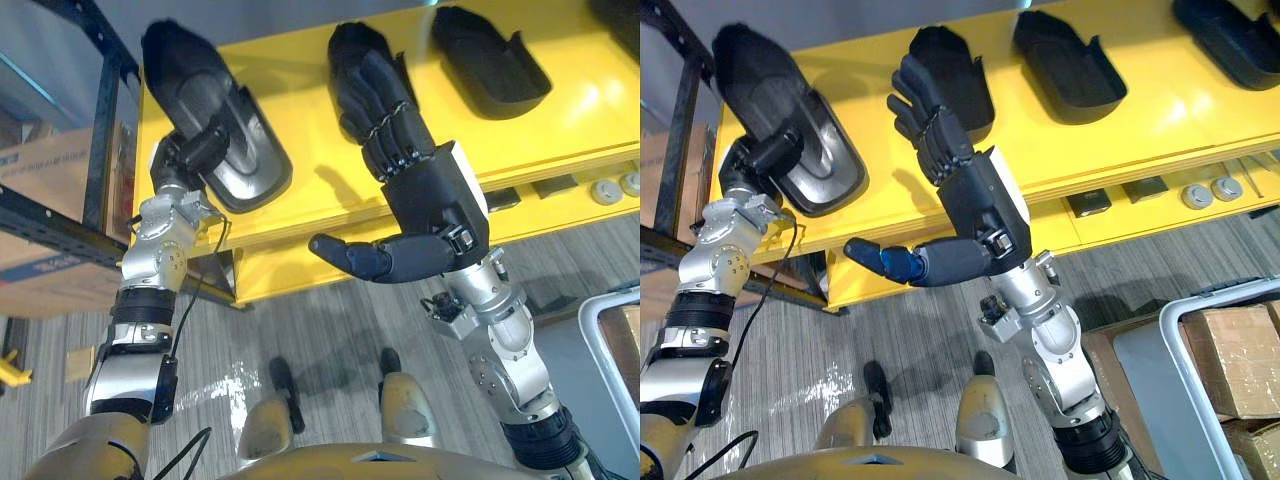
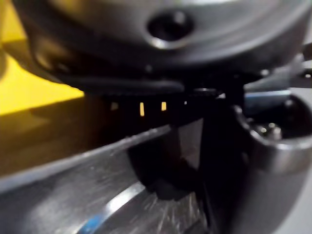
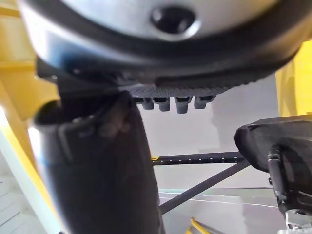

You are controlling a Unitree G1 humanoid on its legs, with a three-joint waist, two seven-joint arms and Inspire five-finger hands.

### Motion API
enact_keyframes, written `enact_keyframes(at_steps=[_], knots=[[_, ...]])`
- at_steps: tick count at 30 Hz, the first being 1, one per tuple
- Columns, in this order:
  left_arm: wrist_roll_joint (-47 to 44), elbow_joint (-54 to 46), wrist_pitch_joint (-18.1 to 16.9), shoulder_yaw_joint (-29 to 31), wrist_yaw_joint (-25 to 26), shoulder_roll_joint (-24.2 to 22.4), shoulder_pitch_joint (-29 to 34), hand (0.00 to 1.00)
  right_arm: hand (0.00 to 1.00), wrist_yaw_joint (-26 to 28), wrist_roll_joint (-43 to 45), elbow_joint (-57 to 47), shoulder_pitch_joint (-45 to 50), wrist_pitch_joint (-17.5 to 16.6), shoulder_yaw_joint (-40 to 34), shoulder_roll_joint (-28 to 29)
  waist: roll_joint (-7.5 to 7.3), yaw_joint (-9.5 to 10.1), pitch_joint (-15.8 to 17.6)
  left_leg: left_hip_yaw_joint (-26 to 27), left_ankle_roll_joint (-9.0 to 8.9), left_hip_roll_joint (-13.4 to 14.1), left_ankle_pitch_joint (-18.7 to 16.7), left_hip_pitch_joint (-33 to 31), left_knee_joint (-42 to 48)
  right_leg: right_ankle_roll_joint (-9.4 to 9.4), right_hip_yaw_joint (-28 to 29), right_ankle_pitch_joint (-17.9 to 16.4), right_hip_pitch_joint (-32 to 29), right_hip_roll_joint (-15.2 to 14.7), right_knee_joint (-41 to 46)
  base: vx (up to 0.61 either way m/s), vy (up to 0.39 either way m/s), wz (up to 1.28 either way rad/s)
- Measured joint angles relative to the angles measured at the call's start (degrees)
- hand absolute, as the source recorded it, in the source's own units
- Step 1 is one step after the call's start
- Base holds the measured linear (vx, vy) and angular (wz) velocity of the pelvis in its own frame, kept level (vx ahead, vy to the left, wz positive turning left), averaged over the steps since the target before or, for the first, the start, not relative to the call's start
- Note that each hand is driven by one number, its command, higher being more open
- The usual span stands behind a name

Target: Walk over and take three plastic housings, then place them on the shelf

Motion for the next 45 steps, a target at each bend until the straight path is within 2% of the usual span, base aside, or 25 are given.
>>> enact_keyframes(at_steps=[7,18,22,24,30,32,35,37,38,41,42,43,44,45], knots=[[7.67,-0.15,0.58,-2.54,-0.08,0.09,-1.82,1.00,1.00,-3.10,0.03,0.00,-1.00,0.67,0.89,-0.01,0.05,0.48,0.45,0.01,0.02,-0.03,-0.12,-1.12,0.47,0.04,-0.27,-0.02,-0.55,-0.57,0.32,-0.02,0.003,0.02],[13.21,2.03,1.06,-4.56,1.02,2.88,-4.77,1.00,1.00,-2.65,0.17,0.00,1.50,0.68,2.11,0.07,0.11,-0.18,1.28,2.11,0.24,0.31,-0.57,-0.67,1.41,0.46,0.40,0.26,-0.45,-0.78,0.28,0.00,0.003,-0.03],[16.11,5.59,3.37,-4.38,5.82,3.81,-6.82,1.00,1.00,-1.63,0.20,0.00,3.78,0.67,2.64,0.25,0.12,-0.78,1.27,3.57,0.22,0.32,-1.14,0.45,1.48,0.64,1.79,0.37,-0.06,-0.76,0.27,-0.01,0.008,-0.16],[17.86,6.89,3.60,-4.28,7.73,4.59,-6.83,1.00,1.00,-1.56,0.20,0.00,5.00,0.67,3.65,0.25,0.10,-1.93,1.26,3.77,-0.07,0.41,-1.84,1.15,1.45,0.66,1.81,0.39,0.70,-0.72,-0.08,-0.01,0.007,-0.11],[20.59,10.08,4.57,-0.65,16.67,5.56,-11.08,1.00,1.00,-0.89,0.42,0.37,10.19,0.64,4.81,0.37,-0.06,-2.91,1.12,5.33,0.18,0.60,-1.71,3.28,1.31,0.95,3.03,0.64,1.92,-0.47,-0.56,0.01,-0.003,-0.10],[20.71,10.09,4.57,0.32,17.87,7.01,-11.42,1.00,1.00,-0.71,0.90,0.42,11.08,0.56,5.47,0.45,-0.16,-3.52,0.73,5.70,0.14,0.59,-1.73,4.19,1.13,0.95,3.22,0.64,2.64,-0.44,-0.81,0.02,0.000,-0.08],[22.15,10.48,4.64,0.55,18.04,6.98,-12.25,1.00,1.00,-0.33,1.77,0.72,12.45,0.55,5.90,0.49,-0.25,-3.76,-0.93,5.77,0.11,0.13,-1.45,4.79,0.13,1.10,3.24,0.80,3.24,-0.38,-1.83,0.01,0.000,-0.02],[22.24,10.85,4.27,0.05,19.40,6.98,-12.50,1.00,1.00,-0.21,1.71,1.19,13.88,0.55,6.28,0.71,-0.67,-4.67,-2.76,5.82,0.01,-0.07,-1.12,6.17,-1.22,1.14,3.17,0.88,4.53,-0.31,-2.91,0.00,0.000,0.00],[22.36,10.85,3.97,-0.19,20.05,6.97,-12.50,1.00,1.00,-0.14,1.68,1.20,14.38,0.55,6.28,0.94,-0.70,-4.84,-3.46,5.86,0.02,-0.15,-0.90,6.44,-1.79,1.17,3.17,0.97,4.66,-0.28,-3.20,0.03,0.001,-0.01],[22.39,9.31,-2.97,-2.32,24.72,6.94,-12.67,1.00,1.00,-0.19,-0.69,1.38,17.09,-1.02,5.71,2.40,-0.79,-5.24,-5.51,6.02,-0.12,-0.49,0.21,8.63,-4.70,1.27,3.14,1.29,6.19,-0.03,-4.74,0.04,0.000,-0.03],[22.38,8.05,-4.10,-2.54,25.06,6.93,-12.65,1.00,1.00,-0.35,-1.37,1.52,17.39,-1.58,5.54,2.47,-0.83,-5.25,-5.57,6.01,-0.15,-0.54,0.34,9.12,-5.07,1.27,3.10,1.29,6.58,-0.02,-4.89,0.00,0.000,0.00],[22.39,2.92,-7.53,-2.93,25.31,6.88,-11.85,1.00,1.00,-0.87,-3.24,2.42,17.49,-3.57,5.11,2.49,-0.86,-5.21,-5.99,5.83,-0.05,-0.77,0.87,9.85,-6.20,1.28,2.95,1.30,7.23,-0.01,-5.42,0.00,0.000,0.00],[22.39,-0.34,-8.86,-2.99,25.28,6.86,-10.78,1.00,1.00,-1.15,-4.13,2.62,17.46,-3.97,4.81,2.41,-0.80,-5.21,-6.31,5.72,-0.08,-0.88,1.11,10.09,-6.76,1.29,2.83,1.34,7.41,-0.03,-5.73,0.01,0.002,0.07],[22.46,-8.07,-12.12,-3.34,24.63,6.74,-7.21,1.00,1.00,-2.31,-6.54,2.88,17.44,-4.59,4.14,2.27,-0.62,-5.18,-7.02,5.50,-0.08,-0.99,1.43,10.56,-7.70,1.31,2.48,1.34,7.81,-0.02,-5.99,0.03,0.002,0.11]])
